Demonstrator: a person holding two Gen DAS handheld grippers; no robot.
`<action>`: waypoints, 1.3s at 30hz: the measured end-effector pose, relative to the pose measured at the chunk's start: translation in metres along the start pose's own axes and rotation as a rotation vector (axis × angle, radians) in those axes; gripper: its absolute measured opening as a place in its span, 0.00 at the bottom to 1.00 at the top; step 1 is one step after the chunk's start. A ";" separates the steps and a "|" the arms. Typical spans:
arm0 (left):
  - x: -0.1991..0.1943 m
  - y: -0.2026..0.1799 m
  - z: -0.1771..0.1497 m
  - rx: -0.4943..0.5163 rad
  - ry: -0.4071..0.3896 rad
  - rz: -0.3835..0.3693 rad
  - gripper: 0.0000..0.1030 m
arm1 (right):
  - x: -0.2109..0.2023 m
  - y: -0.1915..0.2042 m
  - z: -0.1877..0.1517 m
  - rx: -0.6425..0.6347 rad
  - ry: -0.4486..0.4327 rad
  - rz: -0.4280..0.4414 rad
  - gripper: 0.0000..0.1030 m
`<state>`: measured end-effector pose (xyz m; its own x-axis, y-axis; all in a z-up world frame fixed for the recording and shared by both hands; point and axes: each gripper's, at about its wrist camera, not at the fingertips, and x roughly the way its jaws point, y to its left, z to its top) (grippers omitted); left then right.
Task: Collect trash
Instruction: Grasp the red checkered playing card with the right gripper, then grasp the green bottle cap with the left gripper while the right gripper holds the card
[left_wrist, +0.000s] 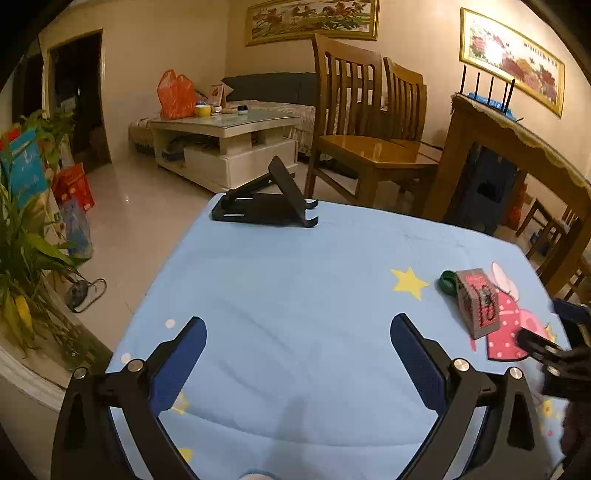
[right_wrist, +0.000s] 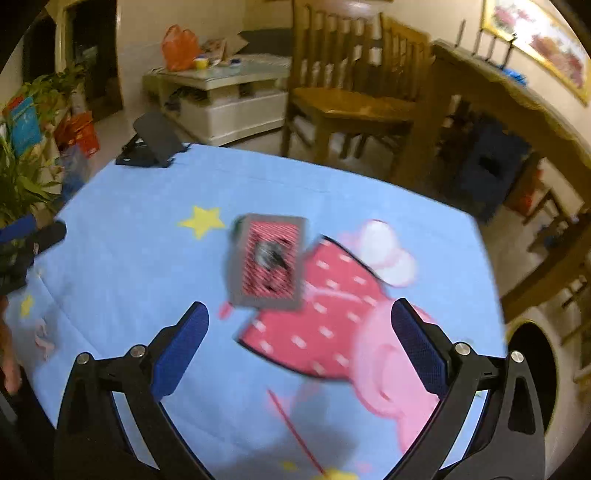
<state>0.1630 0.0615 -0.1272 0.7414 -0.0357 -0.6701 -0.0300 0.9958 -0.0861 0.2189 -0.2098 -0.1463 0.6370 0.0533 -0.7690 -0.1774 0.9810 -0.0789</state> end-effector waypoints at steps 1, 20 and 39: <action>-0.004 -0.002 -0.001 0.003 -0.003 -0.005 0.94 | 0.011 0.002 0.010 0.012 0.014 -0.001 0.95; 0.005 -0.001 -0.003 0.005 0.023 -0.056 0.94 | 0.052 -0.005 0.020 0.120 0.127 0.138 0.54; 0.082 -0.122 0.024 0.186 0.151 -0.251 0.94 | -0.063 -0.191 -0.126 0.528 -0.053 0.066 0.54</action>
<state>0.2437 -0.0607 -0.1538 0.6023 -0.2796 -0.7478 0.2737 0.9522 -0.1356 0.1180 -0.4244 -0.1631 0.6766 0.1140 -0.7275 0.1745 0.9350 0.3088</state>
